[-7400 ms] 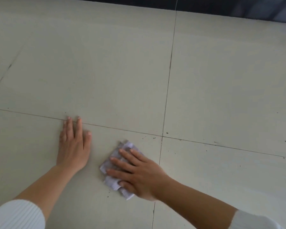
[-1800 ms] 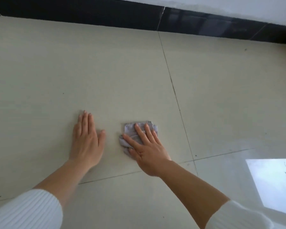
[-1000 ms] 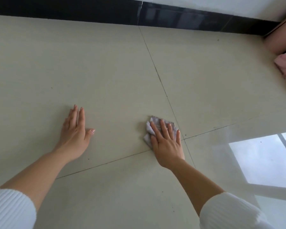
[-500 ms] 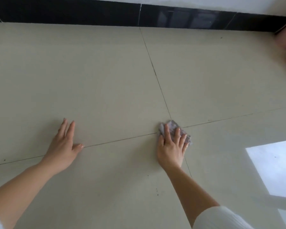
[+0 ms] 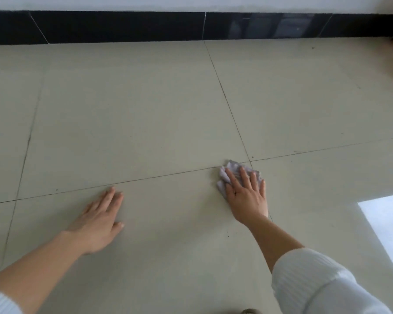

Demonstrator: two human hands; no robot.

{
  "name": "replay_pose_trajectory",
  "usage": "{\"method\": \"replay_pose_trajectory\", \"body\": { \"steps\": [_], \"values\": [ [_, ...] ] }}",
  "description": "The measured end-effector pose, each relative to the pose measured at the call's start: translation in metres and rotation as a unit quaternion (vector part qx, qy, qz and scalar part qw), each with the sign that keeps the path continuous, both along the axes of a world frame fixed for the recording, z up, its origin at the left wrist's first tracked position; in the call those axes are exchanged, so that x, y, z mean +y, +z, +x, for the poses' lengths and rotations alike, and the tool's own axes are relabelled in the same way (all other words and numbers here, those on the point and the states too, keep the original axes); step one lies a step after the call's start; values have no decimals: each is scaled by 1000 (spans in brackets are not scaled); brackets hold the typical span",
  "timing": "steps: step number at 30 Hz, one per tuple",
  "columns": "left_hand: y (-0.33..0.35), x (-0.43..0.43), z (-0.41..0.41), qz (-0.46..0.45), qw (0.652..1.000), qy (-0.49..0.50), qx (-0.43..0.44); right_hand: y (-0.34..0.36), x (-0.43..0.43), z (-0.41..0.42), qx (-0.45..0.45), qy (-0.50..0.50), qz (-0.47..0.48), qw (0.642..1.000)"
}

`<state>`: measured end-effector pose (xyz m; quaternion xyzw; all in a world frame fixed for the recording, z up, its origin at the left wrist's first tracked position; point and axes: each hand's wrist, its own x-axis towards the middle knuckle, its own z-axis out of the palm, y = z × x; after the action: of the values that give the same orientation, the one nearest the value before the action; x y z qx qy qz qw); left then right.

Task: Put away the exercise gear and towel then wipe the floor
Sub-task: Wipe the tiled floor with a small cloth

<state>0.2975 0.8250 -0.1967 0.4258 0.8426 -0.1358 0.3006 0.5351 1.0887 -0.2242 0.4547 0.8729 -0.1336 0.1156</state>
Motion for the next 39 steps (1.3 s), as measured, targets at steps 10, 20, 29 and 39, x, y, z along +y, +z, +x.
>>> {"method": "replay_pose_trajectory", "body": {
  "steps": [10,20,29,39],
  "values": [
    [-9,1,-15,50,996,78,6,-1,-46,40,74,-219,-13,973],
    [-23,-3,-19,101,991,89,-1,-8,-147,-49,105,299,-82,945],
    [-28,-9,-42,97,978,184,35,-6,-5,-32,45,-41,15,998],
    [-38,-10,-38,119,969,213,29,-5,41,-57,46,-200,12,979]
  ]
}}
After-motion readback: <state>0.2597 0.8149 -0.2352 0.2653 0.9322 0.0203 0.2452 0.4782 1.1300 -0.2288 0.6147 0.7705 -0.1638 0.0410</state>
